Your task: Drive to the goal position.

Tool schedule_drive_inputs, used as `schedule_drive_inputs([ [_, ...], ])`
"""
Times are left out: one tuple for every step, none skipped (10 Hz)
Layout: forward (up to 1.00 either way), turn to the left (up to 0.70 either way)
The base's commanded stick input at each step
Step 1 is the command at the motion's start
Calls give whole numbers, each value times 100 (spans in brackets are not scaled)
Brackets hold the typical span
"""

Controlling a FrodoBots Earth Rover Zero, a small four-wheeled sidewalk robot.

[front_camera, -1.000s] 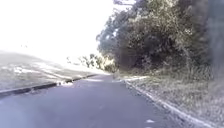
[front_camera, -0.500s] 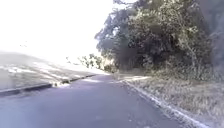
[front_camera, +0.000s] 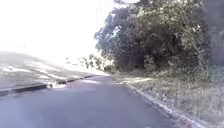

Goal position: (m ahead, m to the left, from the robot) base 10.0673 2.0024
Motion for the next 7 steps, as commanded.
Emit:
schedule_drive_inputs([
  [70, 0],
  [70, 14],
  [70, 14],
  [70, 14],
  [70, 0],
  [70, 0],
  [70, 0],
])
